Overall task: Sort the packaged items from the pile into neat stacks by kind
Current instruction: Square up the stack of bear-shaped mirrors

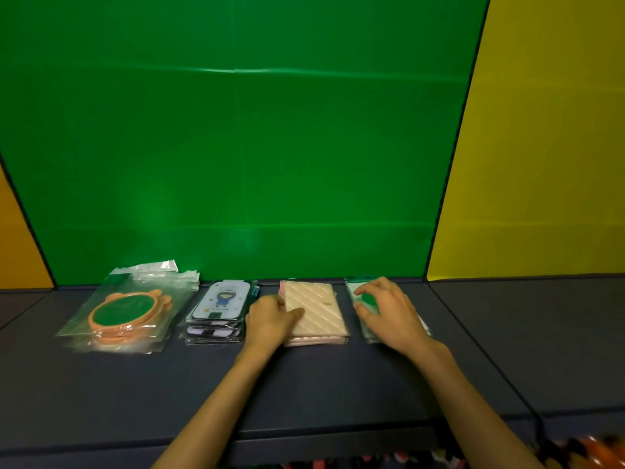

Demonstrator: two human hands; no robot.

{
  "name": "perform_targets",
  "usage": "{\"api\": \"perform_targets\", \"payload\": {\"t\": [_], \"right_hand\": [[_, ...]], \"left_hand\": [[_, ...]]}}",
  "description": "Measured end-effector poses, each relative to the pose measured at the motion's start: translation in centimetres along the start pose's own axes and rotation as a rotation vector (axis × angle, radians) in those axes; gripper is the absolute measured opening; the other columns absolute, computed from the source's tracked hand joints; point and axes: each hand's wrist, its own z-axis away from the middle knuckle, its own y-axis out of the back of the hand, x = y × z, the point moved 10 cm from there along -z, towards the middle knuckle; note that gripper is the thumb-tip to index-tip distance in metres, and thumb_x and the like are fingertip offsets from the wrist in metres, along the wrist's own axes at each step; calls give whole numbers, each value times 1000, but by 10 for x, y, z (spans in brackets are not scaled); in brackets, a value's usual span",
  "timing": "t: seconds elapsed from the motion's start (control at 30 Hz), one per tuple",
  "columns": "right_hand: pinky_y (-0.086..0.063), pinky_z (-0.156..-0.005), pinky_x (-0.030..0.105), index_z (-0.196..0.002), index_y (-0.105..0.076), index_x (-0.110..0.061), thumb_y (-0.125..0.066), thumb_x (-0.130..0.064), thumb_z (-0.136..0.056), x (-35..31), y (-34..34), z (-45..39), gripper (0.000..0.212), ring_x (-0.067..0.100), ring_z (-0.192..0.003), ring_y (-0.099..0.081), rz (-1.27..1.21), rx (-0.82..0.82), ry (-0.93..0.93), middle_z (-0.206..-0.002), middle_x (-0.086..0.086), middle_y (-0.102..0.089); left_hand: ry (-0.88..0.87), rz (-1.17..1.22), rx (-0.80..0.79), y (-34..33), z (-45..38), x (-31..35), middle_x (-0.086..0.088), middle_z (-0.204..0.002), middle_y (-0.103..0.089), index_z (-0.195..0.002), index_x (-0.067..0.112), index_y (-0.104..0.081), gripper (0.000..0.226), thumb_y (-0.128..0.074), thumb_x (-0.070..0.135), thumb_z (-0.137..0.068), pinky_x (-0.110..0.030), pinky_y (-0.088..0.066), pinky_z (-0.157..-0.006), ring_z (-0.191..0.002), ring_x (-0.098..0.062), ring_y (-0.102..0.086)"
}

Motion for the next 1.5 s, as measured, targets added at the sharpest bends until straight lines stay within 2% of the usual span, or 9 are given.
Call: {"api": "perform_targets", "payload": {"t": [0.1,0.23,0.33,0.53,1.07,1.17,1.33,1.43,1.5], "right_hand": [[-42,-97,38,-120,-62,-28,-55,-40,-94,-6,-3,0,30,18,-120,-48,-22,-12,31,-125,-4,-53],[-42,-97,39,-121,-61,-29,-55,-40,-94,-24,-9,-4,30,18,-119,-48,-48,-20,82,-123,-4,-53],[-40,-99,38,-123,-60,-30,-54,-41,-94,-45,-16,-9,31,17,-118,-49,-71,-19,113,-124,-5,-54],[-40,-96,36,-124,-60,-30,-51,-42,-95,-105,-41,-17,32,18,-117,-50,-58,-33,183,-124,-4,-56],[-44,-92,37,-123,-63,-18,-54,-44,-95,-314,-134,-46,39,23,-112,-55,-40,-84,141,-118,3,-61],[-45,-91,36,-126,-59,-10,-54,-44,-96,-335,-149,-50,45,24,-110,-57,-58,-120,61,-118,7,-60],[-52,-75,37,-92,-62,-5,-51,-49,-96,-351,-173,-58,46,26,-80,-60,-27,-182,-99,-85,8,-61],[-53,-79,36,-82,-61,-10,-53,-53,-92,-352,-190,-59,45,28,-86,-63,50,-279,-173,-90,10,-65],[-52,-85,36,-90,-64,-10,-51,-57,-91,-349,-202,-56,49,28,-93,-63,95,-359,-211,-100,11,-66]], "left_hand": [[-103,-248,61,5,3,13,-9,-88,-63,-72,16,-61,33,-75,45,-79,-37,-52,-76,-88,-30,-63],[-261,-398,92,18,11,28,-8,-122,-60,-122,19,-66,43,-68,42,-86,-39,-49,-89,-111,-28,-56],[-379,-526,149,42,16,32,-4,-124,-62,-126,25,-64,43,-55,48,-90,-40,-46,-90,-114,-28,-54],[-302,-645,156,106,8,-13,-1,-145,-50,-138,32,-53,50,-47,53,-93,-45,-38,-103,-130,-27,-46],[-206,-581,206,270,-44,-177,-9,-128,-60,-135,19,-56,52,-52,47,-91,-44,-47,-90,-114,-32,-54],[-131,-575,180,278,-57,-203,-12,-122,-61,-125,13,-60,58,-47,58,-91,-43,-45,-89,-114,-34,-54],[-32,-505,20,266,-73,-240,-15,-122,-60,-99,9,-67,74,-38,75,-86,-44,-44,-94,-116,-34,-52],[-26,-434,-57,255,-79,-251,-16,-125,-58,-98,9,-68,77,-36,77,-84,-46,-43,-97,-118,-34,-50],[-26,-382,-89,249,-80,-253,-15,-123,-58,-93,10,-68,71,-40,75,-84,-46,-43,-97,-117,-34,-50]]}}
